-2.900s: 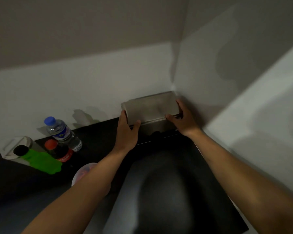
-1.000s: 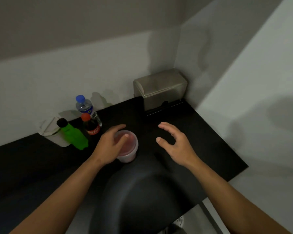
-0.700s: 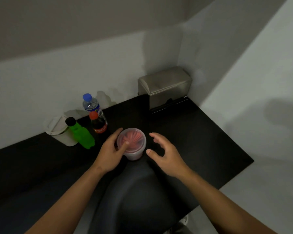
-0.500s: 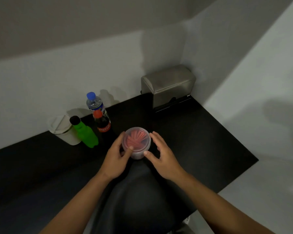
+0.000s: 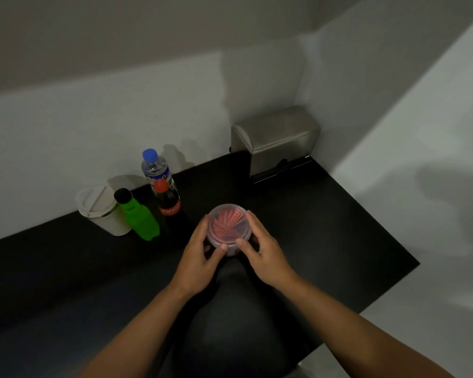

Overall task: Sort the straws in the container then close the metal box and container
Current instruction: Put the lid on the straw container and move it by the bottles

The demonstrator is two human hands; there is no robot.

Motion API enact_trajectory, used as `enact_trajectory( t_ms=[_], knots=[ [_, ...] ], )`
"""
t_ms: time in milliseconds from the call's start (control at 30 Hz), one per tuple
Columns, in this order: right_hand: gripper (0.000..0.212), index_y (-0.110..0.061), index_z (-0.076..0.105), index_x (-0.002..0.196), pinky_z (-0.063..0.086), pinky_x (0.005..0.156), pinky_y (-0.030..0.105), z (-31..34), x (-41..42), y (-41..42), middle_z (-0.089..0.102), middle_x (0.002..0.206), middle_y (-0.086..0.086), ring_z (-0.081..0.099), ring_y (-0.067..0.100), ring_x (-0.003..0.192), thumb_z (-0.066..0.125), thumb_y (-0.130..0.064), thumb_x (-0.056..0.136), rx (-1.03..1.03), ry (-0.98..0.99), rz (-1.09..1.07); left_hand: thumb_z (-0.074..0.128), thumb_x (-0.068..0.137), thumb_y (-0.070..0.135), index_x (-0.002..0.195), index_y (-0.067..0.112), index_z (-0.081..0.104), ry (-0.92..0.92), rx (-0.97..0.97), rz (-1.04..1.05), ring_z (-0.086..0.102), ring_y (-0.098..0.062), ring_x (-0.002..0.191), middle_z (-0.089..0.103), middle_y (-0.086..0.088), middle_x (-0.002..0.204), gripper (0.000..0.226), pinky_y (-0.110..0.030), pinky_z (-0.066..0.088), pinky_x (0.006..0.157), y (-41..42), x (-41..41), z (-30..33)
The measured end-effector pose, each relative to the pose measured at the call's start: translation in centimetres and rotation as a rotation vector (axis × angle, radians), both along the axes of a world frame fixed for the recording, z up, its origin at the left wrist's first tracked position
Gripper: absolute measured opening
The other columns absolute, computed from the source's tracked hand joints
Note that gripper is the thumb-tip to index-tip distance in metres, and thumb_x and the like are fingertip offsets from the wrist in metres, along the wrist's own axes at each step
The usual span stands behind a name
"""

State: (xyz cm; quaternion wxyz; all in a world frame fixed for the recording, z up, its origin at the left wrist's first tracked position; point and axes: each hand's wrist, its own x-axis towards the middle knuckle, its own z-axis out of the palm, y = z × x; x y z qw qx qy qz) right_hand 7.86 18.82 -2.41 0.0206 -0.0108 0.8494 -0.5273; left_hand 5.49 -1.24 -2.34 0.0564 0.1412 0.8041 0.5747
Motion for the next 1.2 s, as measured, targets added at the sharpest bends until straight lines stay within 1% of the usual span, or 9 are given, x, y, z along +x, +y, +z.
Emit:
enact_trajectory(
  t_ms=[100,233,333,500,633,733,800,1000,1200],
  knots=[
    [0.072,-0.025,0.026,0.164,0.030,0.127,0.039,0.3,-1.1,0.2,0.029,0.170,-0.006,0.023,0.003,0.157,0.062,-0.035,0.103,-0.021,0.005,-0.003,0.071,0.097,0.020,0.144,0.066,0.036,0.017,-0.014,0.018,0.047,0.011,0.138,0.046,0.043,0.144,0.074,-0.016,0.046,0.109,0.3,-1.0,0.4],
    [0.072,-0.025,0.029,0.163,0.032,0.125,0.042,0.5,-2.7,0.4,0.031,0.169,-0.006,0.027,0.006,0.156,0.065,-0.034,0.102,-0.040,0.004,-0.006,0.071,0.099,0.010,0.145,0.057,0.038,0.017,0.004,0.034,0.048,0.010,0.138,0.049,0.044,0.142,0.073,-0.012,0.044,0.108,0.6,-2.3,0.4],
    [0.062,-0.033,0.038,0.157,0.038,0.122,0.042,0.8,-4.0,0.5,0.043,0.161,-0.010,0.040,0.005,0.149,0.066,-0.030,0.102,-0.077,0.038,0.006,0.070,0.100,0.014,0.149,0.047,0.043,0.052,0.005,0.016,0.052,0.001,0.139,0.055,0.025,0.146,0.065,-0.021,0.044,0.113,0.9,-3.6,0.5],
    [0.059,-0.024,0.042,0.156,0.042,0.119,0.044,0.9,-6.4,0.5,0.055,0.152,-0.004,0.050,0.009,0.143,0.066,-0.022,0.102,-0.119,0.042,0.011,0.069,0.101,0.017,0.158,0.015,0.038,0.016,-0.068,0.070,0.047,-0.018,0.147,0.050,-0.007,0.156,0.065,-0.044,0.037,0.123,1.5,-5.8,0.0],
    [0.060,-0.019,0.042,0.157,0.041,0.120,0.045,1.1,-8.8,0.5,0.056,0.152,0.001,0.051,0.014,0.143,0.066,-0.017,0.101,-0.119,0.024,-0.005,0.069,0.101,0.014,0.156,0.024,0.038,-0.064,-0.016,0.129,0.051,-0.002,0.136,0.052,-0.004,0.154,0.064,-0.022,0.039,0.118,2.2,-7.6,0.8],
    [0.060,-0.022,0.045,0.155,0.042,0.119,0.043,1.4,-10.8,0.4,0.058,0.150,0.001,0.053,0.015,0.141,0.067,-0.012,0.100,-0.105,0.044,0.008,0.069,0.098,0.004,0.151,0.016,0.045,-0.109,0.075,0.151,0.058,-0.017,0.135,0.062,-0.007,0.143,0.059,-0.046,0.043,0.119,2.9,-9.4,1.3],
    [0.059,-0.022,0.045,0.155,0.042,0.119,0.039,1.5,-12.1,0.3,0.059,0.149,0.001,0.054,0.015,0.140,0.066,-0.011,0.100,-0.101,0.054,0.017,0.065,0.098,-0.003,0.153,0.012,0.044,-0.119,0.087,0.193,0.056,-0.023,0.138,0.061,-0.012,0.144,0.060,-0.051,0.041,0.120,3.3,-10.4,1.6],
    [0.052,-0.014,0.050,0.151,0.045,0.109,0.020,2.3,-15.4,-0.1,0.063,0.142,0.008,0.059,0.018,0.132,0.061,-0.005,0.101,-0.145,0.011,0.019,0.060,0.098,-0.007,0.149,0.011,0.048,-0.067,0.089,0.250,0.058,-0.022,0.135,0.061,-0.011,0.142,0.055,-0.048,0.043,0.119,3.8,-12.7,2.3],
    [0.051,-0.017,0.048,0.153,0.046,0.115,0.036,3.4,-17.6,0.0,0.063,0.143,0.007,0.059,0.019,0.132,0.059,-0.010,0.103,-0.064,0.004,0.069,0.058,0.099,-0.007,0.142,0.010,0.051,-0.063,0.109,0.282,0.062,-0.023,0.129,0.065,-0.011,0.137,0.047,-0.048,0.047,0.115,4.0,-15.0,2.2]
  ],
)
